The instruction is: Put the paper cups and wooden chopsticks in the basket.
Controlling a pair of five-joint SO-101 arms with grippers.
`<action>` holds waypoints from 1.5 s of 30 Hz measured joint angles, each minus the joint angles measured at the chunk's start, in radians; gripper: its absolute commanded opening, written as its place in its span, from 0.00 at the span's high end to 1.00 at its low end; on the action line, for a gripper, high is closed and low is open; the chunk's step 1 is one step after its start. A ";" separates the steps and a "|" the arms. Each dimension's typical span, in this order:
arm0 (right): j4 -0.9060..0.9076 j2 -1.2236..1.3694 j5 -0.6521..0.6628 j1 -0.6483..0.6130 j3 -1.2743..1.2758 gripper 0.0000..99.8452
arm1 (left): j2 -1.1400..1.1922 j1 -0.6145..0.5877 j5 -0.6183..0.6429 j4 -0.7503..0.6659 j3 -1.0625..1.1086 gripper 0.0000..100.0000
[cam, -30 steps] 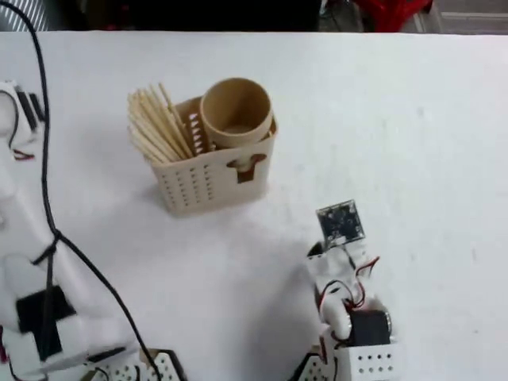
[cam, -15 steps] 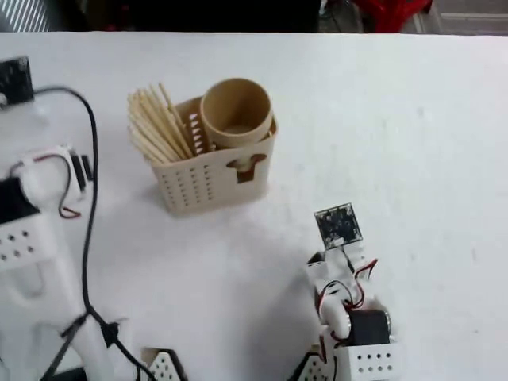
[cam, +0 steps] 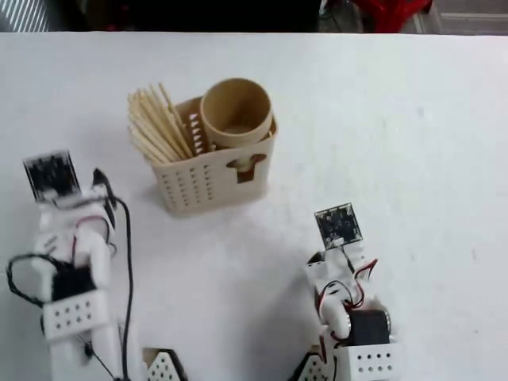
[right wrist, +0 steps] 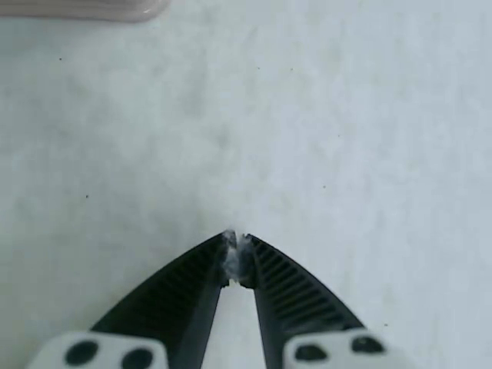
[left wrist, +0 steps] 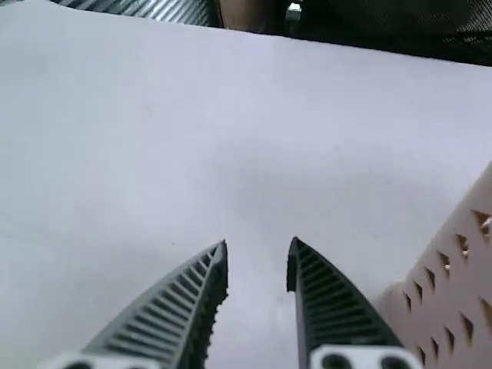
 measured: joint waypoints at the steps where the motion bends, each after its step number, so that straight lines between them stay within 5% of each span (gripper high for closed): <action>1: 0.000 0.000 0.000 0.000 0.000 0.98 | -0.034 0.000 -0.002 -0.017 0.041 0.85; 9: 0.000 0.000 0.000 0.000 0.000 0.98 | -0.253 0.000 -0.002 -0.044 0.256 0.85; 17: 0.006 0.000 0.000 0.000 0.000 0.98 | -0.336 0.012 -0.002 0.138 0.258 0.85; 27: 0.006 0.000 0.000 0.000 0.000 0.98 | -0.336 0.305 -0.002 0.399 0.258 0.86; 31: 0.006 0.000 0.000 0.000 0.000 0.98 | -0.342 0.333 -0.002 0.476 0.258 0.86; 45: 0.037 0.000 0.000 0.000 0.000 0.98 | -0.345 0.336 -0.002 0.416 0.258 0.86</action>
